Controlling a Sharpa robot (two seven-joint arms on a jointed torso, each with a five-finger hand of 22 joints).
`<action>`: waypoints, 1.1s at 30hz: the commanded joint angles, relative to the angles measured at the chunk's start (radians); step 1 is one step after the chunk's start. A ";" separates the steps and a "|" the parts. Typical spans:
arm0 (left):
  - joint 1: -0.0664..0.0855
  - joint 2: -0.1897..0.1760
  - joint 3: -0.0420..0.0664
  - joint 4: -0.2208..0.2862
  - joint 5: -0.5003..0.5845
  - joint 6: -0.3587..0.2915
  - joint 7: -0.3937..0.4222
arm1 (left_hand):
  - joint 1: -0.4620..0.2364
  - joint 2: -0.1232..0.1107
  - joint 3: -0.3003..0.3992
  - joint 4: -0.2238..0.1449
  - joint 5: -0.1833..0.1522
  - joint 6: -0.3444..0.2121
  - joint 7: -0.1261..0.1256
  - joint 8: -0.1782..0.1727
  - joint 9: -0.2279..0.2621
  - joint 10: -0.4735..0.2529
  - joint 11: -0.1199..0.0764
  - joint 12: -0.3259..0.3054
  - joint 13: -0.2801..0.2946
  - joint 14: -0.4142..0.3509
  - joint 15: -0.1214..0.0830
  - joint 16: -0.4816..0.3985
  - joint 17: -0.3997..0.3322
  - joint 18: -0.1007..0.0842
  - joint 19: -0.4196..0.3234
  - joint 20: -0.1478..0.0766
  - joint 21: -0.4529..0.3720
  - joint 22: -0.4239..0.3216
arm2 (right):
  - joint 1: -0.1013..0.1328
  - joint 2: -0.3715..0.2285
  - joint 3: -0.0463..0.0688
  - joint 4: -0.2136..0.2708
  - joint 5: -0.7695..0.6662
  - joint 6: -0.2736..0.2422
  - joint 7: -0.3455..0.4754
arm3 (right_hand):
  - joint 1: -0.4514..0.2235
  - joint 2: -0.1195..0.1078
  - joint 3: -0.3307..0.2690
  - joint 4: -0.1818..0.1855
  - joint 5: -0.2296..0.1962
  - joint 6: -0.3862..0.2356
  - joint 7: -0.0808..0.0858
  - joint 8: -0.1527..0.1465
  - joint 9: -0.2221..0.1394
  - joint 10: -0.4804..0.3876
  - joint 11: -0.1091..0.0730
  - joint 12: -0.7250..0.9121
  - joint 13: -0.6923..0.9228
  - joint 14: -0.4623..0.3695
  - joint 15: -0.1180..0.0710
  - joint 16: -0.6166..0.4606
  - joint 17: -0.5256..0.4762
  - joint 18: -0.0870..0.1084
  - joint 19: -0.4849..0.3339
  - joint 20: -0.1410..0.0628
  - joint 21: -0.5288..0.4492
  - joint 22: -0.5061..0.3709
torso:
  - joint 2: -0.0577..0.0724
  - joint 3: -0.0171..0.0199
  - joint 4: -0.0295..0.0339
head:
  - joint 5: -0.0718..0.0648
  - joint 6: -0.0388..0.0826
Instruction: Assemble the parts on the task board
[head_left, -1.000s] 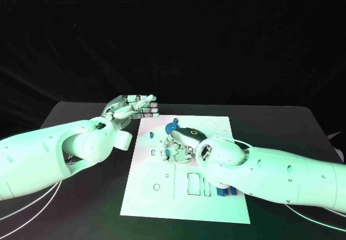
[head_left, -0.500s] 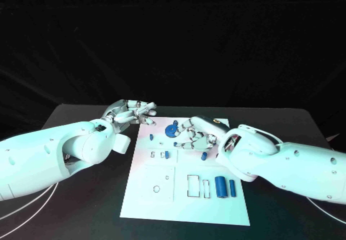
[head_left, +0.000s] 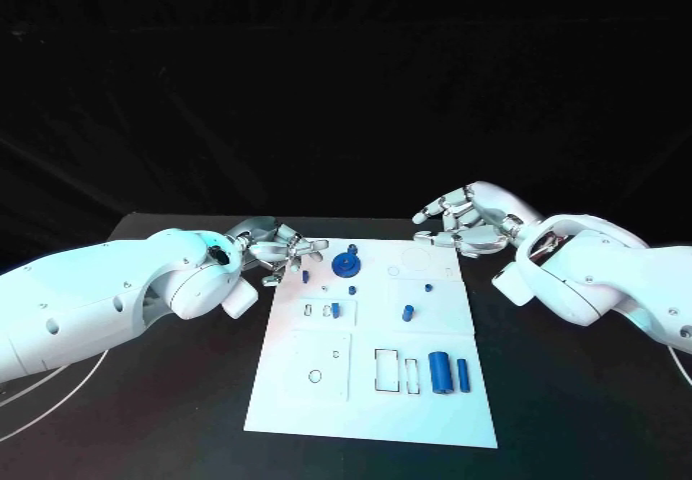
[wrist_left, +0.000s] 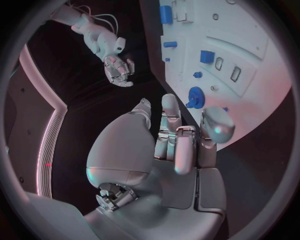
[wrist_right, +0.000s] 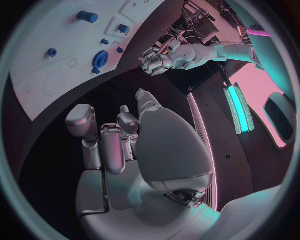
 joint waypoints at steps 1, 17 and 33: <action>0.018 0.018 0.002 -0.001 -0.260 0.133 -0.264 | -0.033 -0.017 0.022 0.005 -0.004 -0.007 -0.009 0.016 0.031 0.010 -0.002 0.109 0.121 0.105 -0.002 0.021 0.262 -0.018 0.011 -0.006 0.058 0.081 | 0.003 -0.016 0.000 -0.010 0.103 0.053 0.026 | 0.004 -0.003 -0.007 0.000 0.006 -0.003 0.001 0.004 0.001 -0.009 0.000 -0.005 -0.002 0.032 -0.001 -0.006 -0.002 0.013 -0.008 0.001 -0.007 -0.002 | -0.011 0.0050 0.0019 | 0.007 -0.008; 0.054 0.147 -0.007 -0.040 -0.412 0.284 -0.504 | -0.066 -0.044 0.100 0.003 -0.007 -0.056 -0.008 0.052 0.130 -0.011 -0.001 0.218 0.258 0.105 -0.005 0.022 0.263 -0.030 0.031 -0.009 0.128 0.177 | 0.007 -0.032 0.001 -0.041 0.095 0.036 0.002 | -0.004 -0.007 -0.015 0.004 0.012 -0.009 0.003 0.004 0.000 -0.017 0.001 -0.013 -0.013 0.029 0.000 -0.013 -0.013 0.016 -0.016 0.002 -0.024 -0.014 | -0.016 0.0073 0.0002 | 0.009 -0.023; 0.054 0.235 -0.038 -0.095 -0.409 0.303 -0.533 | -0.082 -0.059 0.099 0.005 -0.007 -0.067 -0.007 0.061 0.154 -0.017 0.001 0.233 0.278 0.105 -0.003 0.022 0.263 -0.036 0.044 -0.007 0.142 0.206 | 0.007 -0.026 0.000 -0.047 0.077 0.017 -0.012 | -0.006 -0.004 -0.023 0.010 0.024 -0.022 0.005 0.011 0.002 -0.108 0.005 -0.103 -0.121 -0.011 0.004 -0.082 -0.117 0.041 -0.096 0.005 -0.151 -0.108 | -0.012 0.0063 0.0001 | 0.011 -0.029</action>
